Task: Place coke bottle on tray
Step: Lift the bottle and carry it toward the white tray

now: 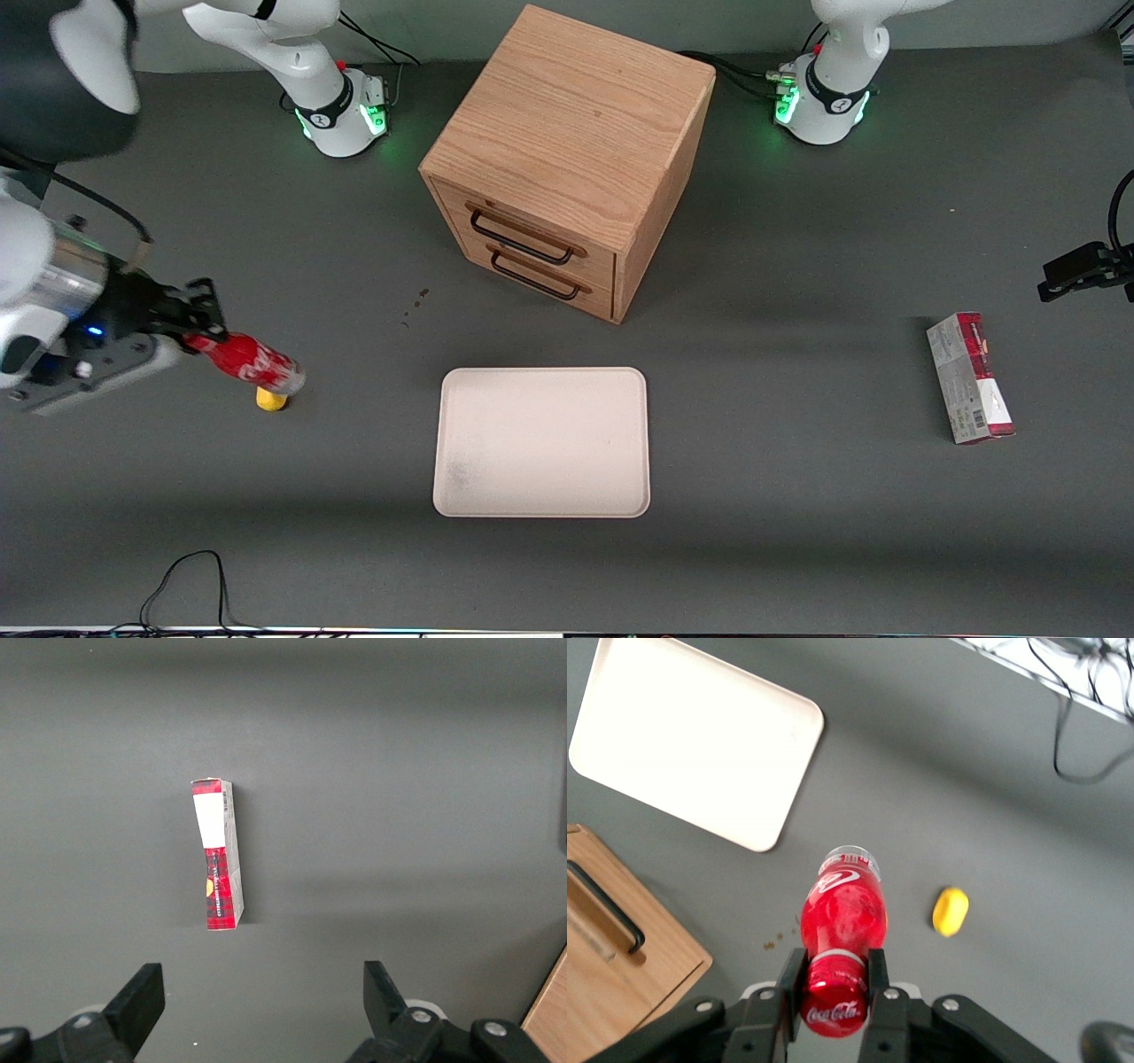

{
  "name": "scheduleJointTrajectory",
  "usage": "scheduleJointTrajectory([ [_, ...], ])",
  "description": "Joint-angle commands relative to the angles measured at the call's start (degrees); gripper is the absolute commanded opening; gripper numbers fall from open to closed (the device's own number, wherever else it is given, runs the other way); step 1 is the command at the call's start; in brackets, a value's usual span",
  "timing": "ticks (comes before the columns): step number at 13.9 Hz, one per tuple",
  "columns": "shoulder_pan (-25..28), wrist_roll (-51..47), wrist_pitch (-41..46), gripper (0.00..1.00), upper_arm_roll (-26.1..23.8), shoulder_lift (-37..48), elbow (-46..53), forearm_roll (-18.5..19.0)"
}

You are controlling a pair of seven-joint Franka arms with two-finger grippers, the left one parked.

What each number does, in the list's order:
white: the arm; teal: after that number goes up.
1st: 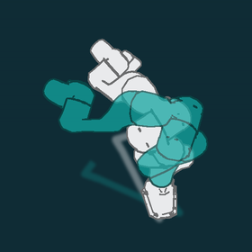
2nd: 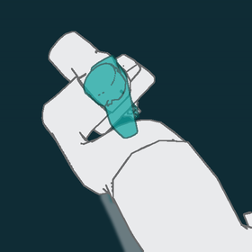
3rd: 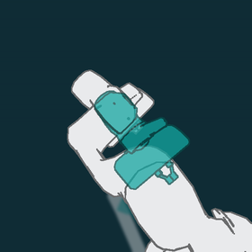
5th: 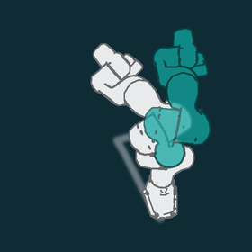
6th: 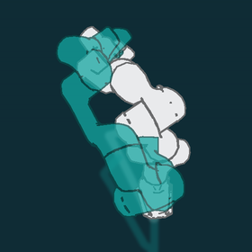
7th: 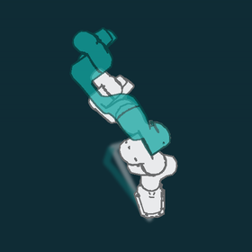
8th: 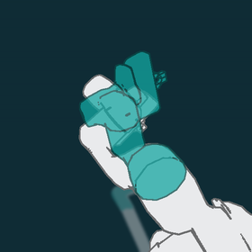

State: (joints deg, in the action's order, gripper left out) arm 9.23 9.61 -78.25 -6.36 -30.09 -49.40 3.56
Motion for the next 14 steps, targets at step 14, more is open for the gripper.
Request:
scheduleJointTrajectory([
  [14, 10.02, -9.44, -17.63, 0.02, -0.94, -16.13, 4.49, 2.25],
])
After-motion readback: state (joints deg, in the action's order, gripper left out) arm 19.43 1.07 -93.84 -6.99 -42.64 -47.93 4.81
